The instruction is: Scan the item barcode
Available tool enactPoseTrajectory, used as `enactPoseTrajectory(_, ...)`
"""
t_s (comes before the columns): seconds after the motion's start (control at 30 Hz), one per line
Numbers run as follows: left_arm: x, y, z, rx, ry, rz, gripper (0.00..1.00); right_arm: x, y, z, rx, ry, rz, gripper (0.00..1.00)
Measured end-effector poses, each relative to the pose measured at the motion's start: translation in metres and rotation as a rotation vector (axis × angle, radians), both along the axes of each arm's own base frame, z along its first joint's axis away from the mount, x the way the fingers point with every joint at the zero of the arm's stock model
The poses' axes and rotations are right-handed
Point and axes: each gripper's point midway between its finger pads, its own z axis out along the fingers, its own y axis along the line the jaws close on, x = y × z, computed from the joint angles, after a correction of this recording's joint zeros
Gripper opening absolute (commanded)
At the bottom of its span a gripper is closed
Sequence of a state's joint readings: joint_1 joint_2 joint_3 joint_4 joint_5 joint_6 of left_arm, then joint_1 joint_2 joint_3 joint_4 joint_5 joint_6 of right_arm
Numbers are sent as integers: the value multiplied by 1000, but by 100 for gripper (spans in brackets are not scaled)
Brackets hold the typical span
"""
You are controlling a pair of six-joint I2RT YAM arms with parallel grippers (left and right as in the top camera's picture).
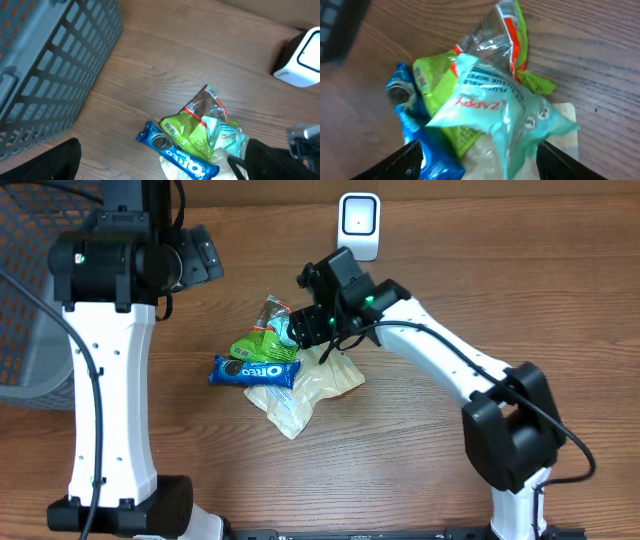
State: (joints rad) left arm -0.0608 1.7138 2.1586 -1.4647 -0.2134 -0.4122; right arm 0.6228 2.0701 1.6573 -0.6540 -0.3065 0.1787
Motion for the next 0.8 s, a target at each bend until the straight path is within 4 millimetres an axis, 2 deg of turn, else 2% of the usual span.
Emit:
enactPoseTrajectory(0.2, 1, 0, -3, 0, 9, 1, 96, 13, 3, -17, -14, -28, -16, 66)
enactPoseTrajectory(0.33, 1, 0, -3, 0, 9, 1, 93, 17, 5, -22, -11, -38, -19, 66)
enactPoseTrajectory(0.73, 1, 0, -3, 0, 9, 1, 94, -1, 8, -50, -1, 103, -16, 59)
enactPoseTrajectory(0.8, 1, 0, -3, 0, 10, 1, 94, -2, 8, -59, -6, 123, -24, 54)
